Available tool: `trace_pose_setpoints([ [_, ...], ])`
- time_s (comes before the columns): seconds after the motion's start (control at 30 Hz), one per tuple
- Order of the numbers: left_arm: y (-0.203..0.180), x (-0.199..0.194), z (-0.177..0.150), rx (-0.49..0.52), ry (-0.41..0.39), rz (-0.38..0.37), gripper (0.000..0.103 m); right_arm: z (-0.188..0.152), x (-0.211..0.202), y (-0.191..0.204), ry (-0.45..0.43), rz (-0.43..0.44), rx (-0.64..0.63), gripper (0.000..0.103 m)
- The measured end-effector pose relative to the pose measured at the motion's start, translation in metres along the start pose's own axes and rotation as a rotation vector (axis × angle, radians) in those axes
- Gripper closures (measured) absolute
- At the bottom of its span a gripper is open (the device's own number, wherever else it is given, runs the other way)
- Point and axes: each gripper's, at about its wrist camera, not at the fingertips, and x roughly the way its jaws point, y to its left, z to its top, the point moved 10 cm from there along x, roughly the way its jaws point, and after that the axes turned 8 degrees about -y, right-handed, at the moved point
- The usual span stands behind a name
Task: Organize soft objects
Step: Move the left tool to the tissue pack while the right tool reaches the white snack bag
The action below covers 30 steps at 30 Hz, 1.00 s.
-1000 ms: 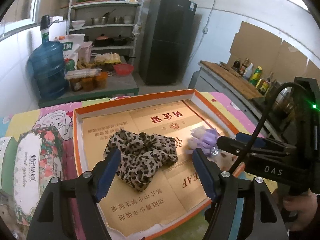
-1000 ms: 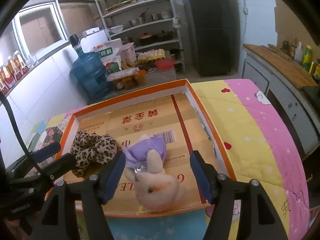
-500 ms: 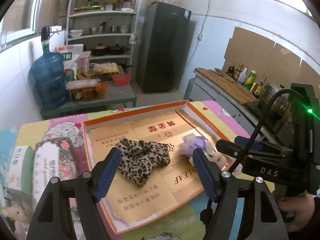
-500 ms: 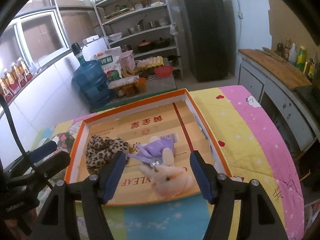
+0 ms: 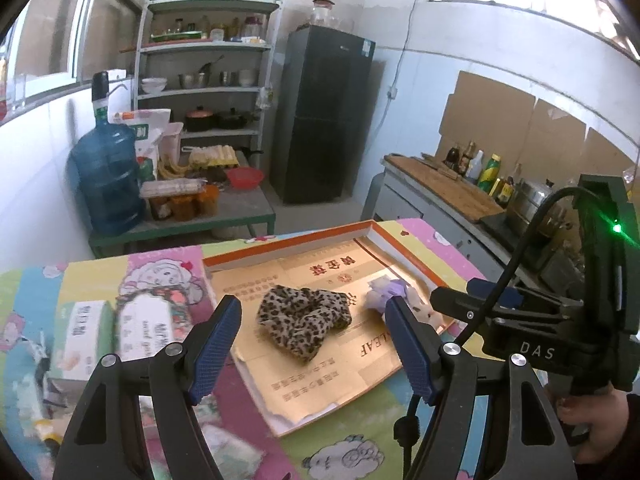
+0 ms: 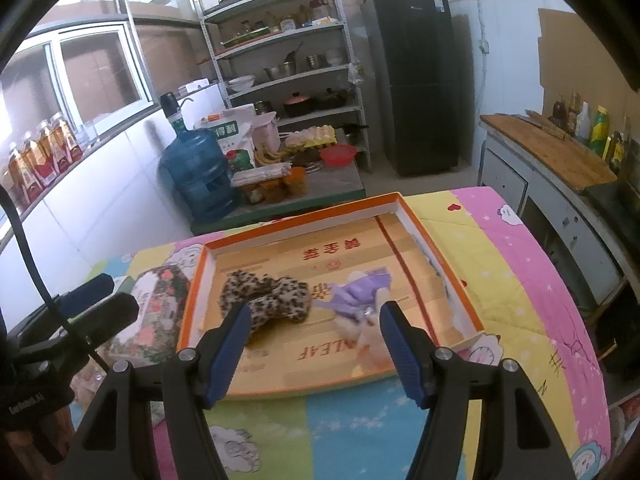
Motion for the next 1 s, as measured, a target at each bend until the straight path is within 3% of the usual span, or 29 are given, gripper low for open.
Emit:
trace_pose_setpoints([
  [0.37,0.039,-0.05,-0.001,-0.023,-0.02,0.003,0.028,-0.011,-0.021,0.056,0.0,0.007,-0.03,0.036],
  [1.0,0.168,-0.131,-0.019,-0.107,-0.049,0.165,0.028,-0.035,-0.014,0.203,0.03,0.152,-0.141,0.036],
])
